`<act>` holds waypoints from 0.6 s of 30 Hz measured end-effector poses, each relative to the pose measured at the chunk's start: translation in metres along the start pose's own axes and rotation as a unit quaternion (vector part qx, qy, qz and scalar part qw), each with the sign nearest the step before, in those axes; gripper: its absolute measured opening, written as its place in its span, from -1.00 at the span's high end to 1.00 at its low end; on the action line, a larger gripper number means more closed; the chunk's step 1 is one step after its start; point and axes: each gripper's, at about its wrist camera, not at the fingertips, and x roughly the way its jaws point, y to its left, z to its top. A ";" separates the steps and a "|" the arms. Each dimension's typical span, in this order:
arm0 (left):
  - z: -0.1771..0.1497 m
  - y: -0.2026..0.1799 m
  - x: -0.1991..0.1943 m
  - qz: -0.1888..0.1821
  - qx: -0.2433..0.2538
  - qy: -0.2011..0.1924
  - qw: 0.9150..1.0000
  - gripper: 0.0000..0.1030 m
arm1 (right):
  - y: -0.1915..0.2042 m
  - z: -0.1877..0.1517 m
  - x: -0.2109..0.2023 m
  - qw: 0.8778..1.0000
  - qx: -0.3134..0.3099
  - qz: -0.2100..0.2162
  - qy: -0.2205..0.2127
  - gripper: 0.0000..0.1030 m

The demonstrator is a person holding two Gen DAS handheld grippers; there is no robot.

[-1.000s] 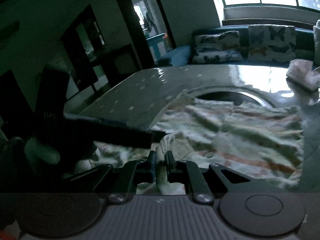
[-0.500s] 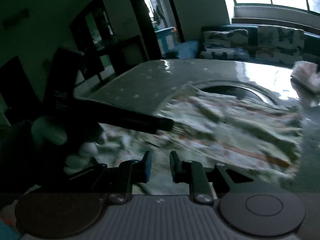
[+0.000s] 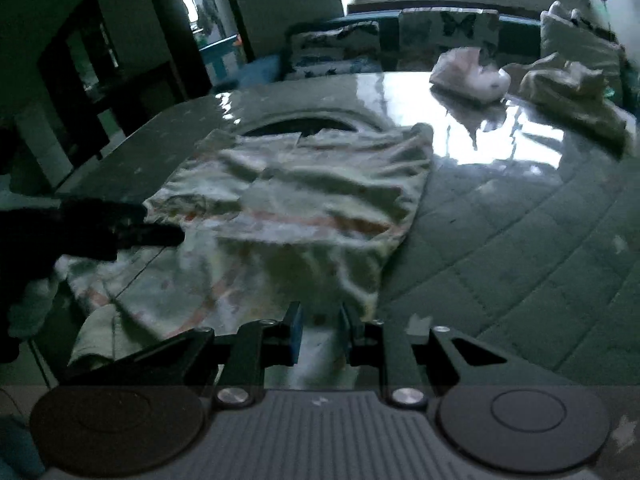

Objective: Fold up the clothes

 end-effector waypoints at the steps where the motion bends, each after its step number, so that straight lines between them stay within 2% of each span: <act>1: -0.001 -0.001 0.001 -0.002 0.001 0.002 1.000 -0.57 | 0.001 0.003 0.000 1.000 0.000 0.000 -0.008 0.62; 3: -0.002 -0.003 0.004 -0.003 0.003 0.005 1.000 -0.45 | 0.002 0.009 0.002 1.000 -0.002 0.001 -0.023 0.62; 10: -0.005 0.000 0.013 -0.007 0.007 0.011 1.000 -0.15 | -0.001 0.014 0.028 0.999 -0.020 -0.018 -0.019 0.66; 18: -0.004 0.006 0.012 -0.015 -0.003 0.006 1.000 -0.15 | 0.006 0.011 0.026 0.999 -0.045 -0.019 -0.015 0.62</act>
